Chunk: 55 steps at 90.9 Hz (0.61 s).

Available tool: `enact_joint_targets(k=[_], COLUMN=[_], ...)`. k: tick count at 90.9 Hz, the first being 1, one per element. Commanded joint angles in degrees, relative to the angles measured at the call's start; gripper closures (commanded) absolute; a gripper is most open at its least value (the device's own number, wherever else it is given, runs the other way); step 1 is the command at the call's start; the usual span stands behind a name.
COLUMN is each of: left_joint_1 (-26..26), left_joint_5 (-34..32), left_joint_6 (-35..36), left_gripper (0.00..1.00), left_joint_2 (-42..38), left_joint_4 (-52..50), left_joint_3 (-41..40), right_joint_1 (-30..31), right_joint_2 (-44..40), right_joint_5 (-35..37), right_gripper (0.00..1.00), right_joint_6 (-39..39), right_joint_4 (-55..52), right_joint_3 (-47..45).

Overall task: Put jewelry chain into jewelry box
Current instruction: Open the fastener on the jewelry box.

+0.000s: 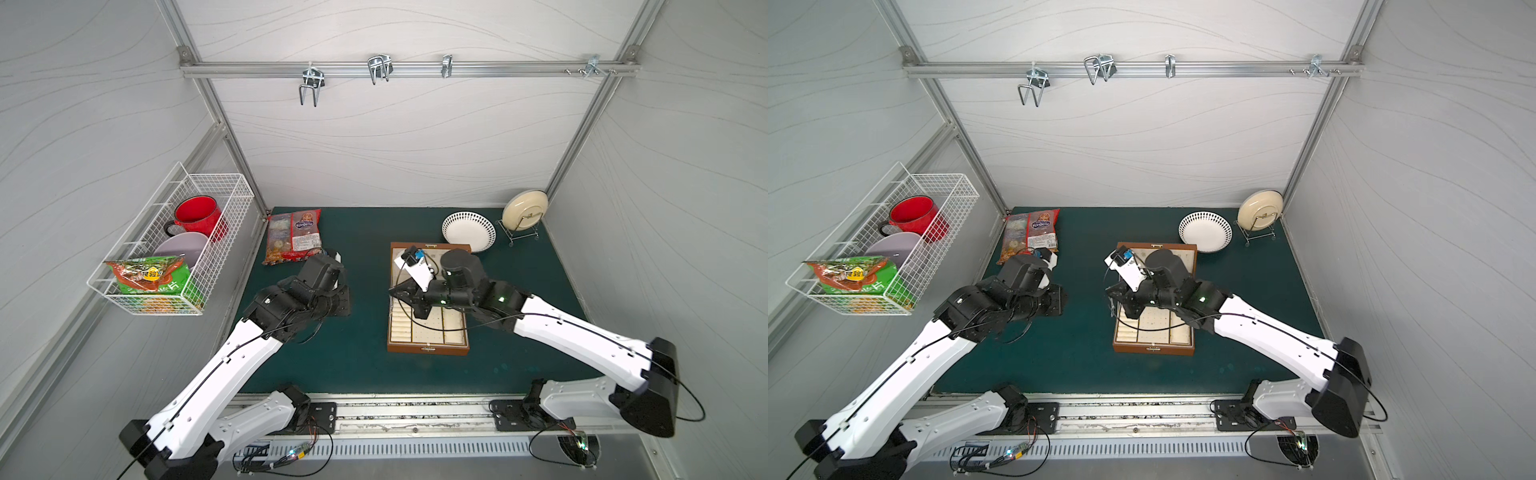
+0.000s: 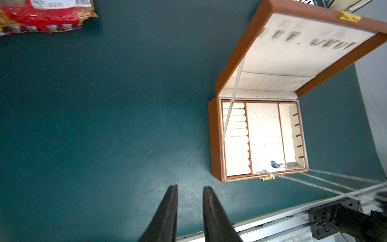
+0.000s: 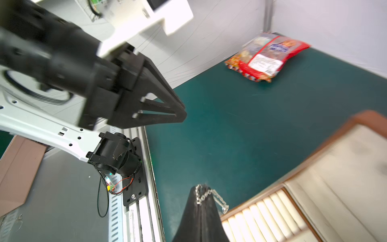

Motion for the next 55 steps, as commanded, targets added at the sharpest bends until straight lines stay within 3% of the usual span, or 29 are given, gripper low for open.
enact_joint_targets(k=[1,22,55], left_joint_1=[0.1,-0.7,-4.4], left_joint_5=[5.1,8.7,7.7], left_joint_6=[1.1,1.5,15.2], left_gripper=[0.74,0.72,0.64], left_joint_2=[2.8,13.0,26.9], left_joint_4=[12.6,26.0,40.3], left_joint_3=[-0.3,-0.4,2.9], right_joint_1=[-2.2,-9.4,-18.4], right_joint_2=[-5.1,-15.6,-23.6], right_joint_5=[3.4,6.9,6.5], right_gripper=[1.00,1.00,1.00], right_joint_6=[0.0,1.3,2.2], right_joint_4=[-9.5,-16.5,-20.7], right_joint_3=[-0.3,-5.7,-9.9])
